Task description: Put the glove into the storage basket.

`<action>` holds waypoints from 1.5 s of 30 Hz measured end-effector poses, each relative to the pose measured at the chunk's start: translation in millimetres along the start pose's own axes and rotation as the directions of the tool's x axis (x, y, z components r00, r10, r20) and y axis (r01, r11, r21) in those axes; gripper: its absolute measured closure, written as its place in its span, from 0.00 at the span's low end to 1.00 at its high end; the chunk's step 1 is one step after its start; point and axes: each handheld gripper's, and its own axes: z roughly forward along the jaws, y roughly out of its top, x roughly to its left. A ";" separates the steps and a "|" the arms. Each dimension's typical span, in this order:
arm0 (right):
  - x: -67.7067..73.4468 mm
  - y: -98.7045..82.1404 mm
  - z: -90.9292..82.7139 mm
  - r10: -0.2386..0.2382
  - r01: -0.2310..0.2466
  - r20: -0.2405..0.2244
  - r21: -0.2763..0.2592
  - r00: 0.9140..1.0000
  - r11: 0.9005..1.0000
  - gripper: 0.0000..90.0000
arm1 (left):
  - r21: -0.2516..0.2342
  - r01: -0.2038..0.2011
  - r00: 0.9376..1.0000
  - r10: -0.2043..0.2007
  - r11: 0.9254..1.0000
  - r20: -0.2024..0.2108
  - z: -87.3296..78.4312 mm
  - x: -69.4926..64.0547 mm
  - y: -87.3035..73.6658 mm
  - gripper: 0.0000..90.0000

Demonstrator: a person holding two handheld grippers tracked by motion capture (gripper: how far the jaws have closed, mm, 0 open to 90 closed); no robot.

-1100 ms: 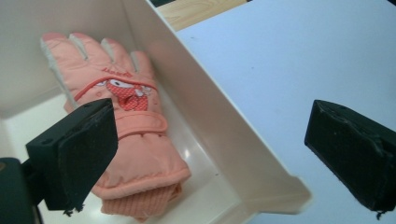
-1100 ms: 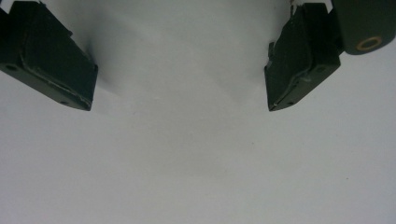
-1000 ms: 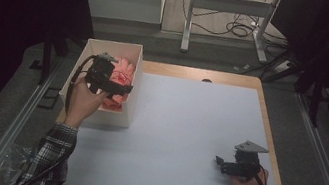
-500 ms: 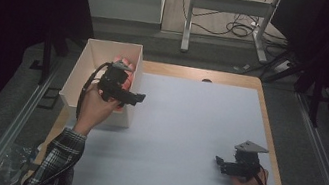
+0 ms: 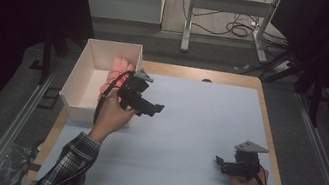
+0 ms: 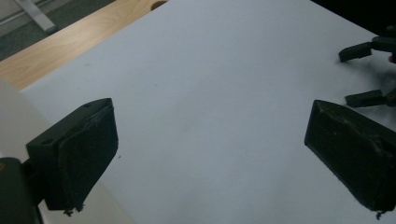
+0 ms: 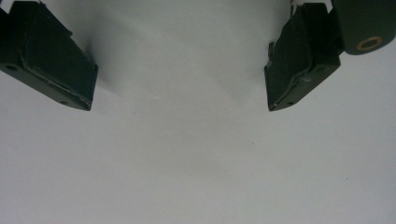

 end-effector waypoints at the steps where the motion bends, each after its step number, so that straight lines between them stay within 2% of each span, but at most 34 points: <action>1: 0.0 0.0 0.0 0.000 0.000 0.000 0.000 1.000 1.000 0.11 | -0.002 -0.004 1.000 0.004 1.000 0.006 2.0 -2.6 0.6 0.03; 7: 0.0 0.0 0.0 0.000 0.000 0.001 0.000 1.000 1.000 0.11 | -0.007 -0.027 0.999 0.027 1.000 0.047 13.7 -17.5 0.7 0.03; 14: 0.0 0.0 0.0 0.000 0.000 0.000 0.000 1.000 1.000 0.11 | -0.002 -0.060 0.995 0.060 0.998 0.079 28.6 -32.9 -7.2 0.03; 18: 0.0 0.0 0.0 -0.001 0.001 0.000 0.000 1.000 1.000 0.11 | -0.004 -0.060 0.993 0.060 0.998 0.099 36.6 -39.6 -16.8 0.03; 26: -0.1 0.1 -0.1 -0.002 0.002 0.000 0.001 1.000 1.000 0.11 | 0.003 -0.072 0.991 0.072 0.997 0.109 46.8 -48.7 -39.4 0.03; 34: -0.1 0.1 -0.2 -0.002 0.002 0.000 0.002 1.000 1.000 0.11 | 0.014 -0.074 0.991 0.072 0.997 0.116 52.5 -51.7 -65.2 0.03; 38: -0.1 0.1 -0.2 -0.002 0.002 -0.001 0.002 1.000 1.000 0.11 | 0.016 -0.048 0.991 0.045 0.999 0.128 56.0 -50.2 -80.1 0.03; 45: -0.1 0.1 -0.2 -0.003 0.003 0.000 0.002 1.000 1.000 0.11 | 0.022 -0.055 0.992 0.052 0.998 0.112 61.2 -47.2 -100.8 0.04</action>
